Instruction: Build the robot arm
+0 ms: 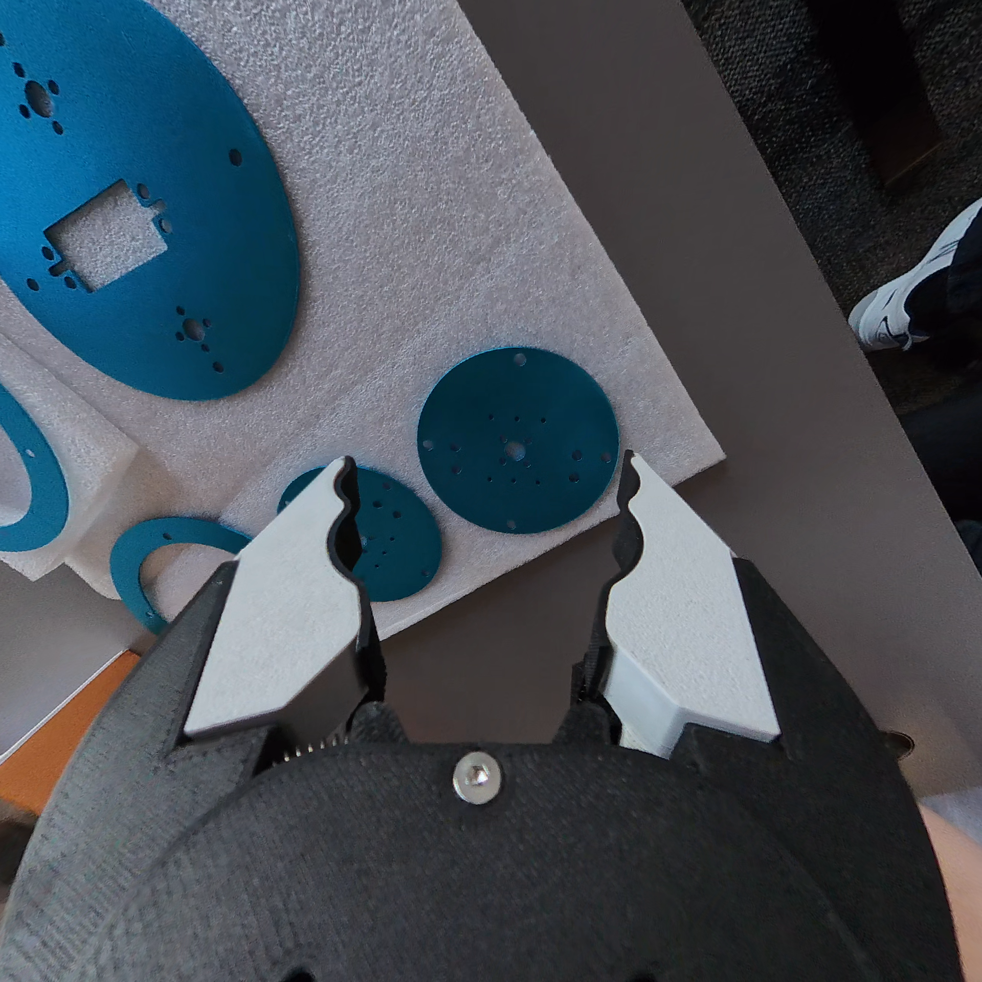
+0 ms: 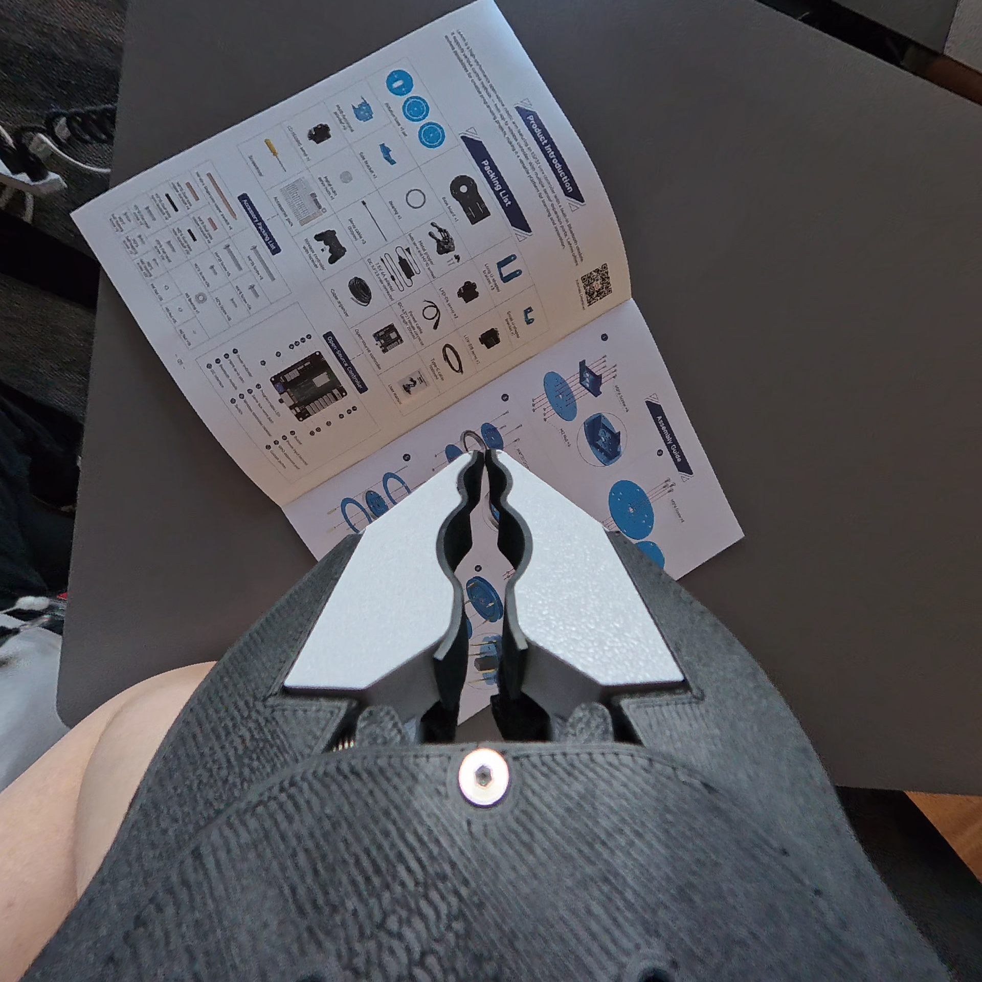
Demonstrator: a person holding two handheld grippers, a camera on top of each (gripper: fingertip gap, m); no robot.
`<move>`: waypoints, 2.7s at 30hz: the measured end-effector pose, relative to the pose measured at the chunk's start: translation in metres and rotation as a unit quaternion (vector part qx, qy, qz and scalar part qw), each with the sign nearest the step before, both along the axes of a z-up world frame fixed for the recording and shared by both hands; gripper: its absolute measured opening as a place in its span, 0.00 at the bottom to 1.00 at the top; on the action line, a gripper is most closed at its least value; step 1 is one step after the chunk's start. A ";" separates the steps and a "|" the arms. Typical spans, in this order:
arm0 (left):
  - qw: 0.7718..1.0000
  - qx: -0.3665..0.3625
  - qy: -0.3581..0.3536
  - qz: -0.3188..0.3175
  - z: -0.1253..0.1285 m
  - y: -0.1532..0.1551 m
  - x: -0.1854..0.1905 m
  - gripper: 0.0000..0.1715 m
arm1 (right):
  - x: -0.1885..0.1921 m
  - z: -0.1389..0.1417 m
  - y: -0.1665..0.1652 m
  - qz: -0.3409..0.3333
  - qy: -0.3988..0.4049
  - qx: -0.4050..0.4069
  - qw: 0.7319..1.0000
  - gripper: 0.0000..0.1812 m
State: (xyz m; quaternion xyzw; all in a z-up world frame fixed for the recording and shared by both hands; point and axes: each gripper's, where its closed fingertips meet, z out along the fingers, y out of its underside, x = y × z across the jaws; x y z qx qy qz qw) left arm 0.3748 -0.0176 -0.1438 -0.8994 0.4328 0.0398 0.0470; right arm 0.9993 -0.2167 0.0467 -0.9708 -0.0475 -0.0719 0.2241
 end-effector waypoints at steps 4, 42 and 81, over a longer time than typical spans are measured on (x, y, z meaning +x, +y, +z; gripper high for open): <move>1.000 -0.019 0.004 -0.003 -0.011 -0.001 0.000 0.57 | 0.004 0.000 -0.003 -0.005 0.009 0.007 1.000 0.01; 0.998 -0.064 -0.014 0.011 -0.016 -0.010 0.003 0.47 | 0.000 0.001 0.000 0.016 0.011 0.015 1.000 0.01; 0.945 -0.090 0.070 -0.308 -0.010 0.022 0.022 0.47 | -0.016 0.001 0.009 0.066 0.011 0.017 0.998 0.01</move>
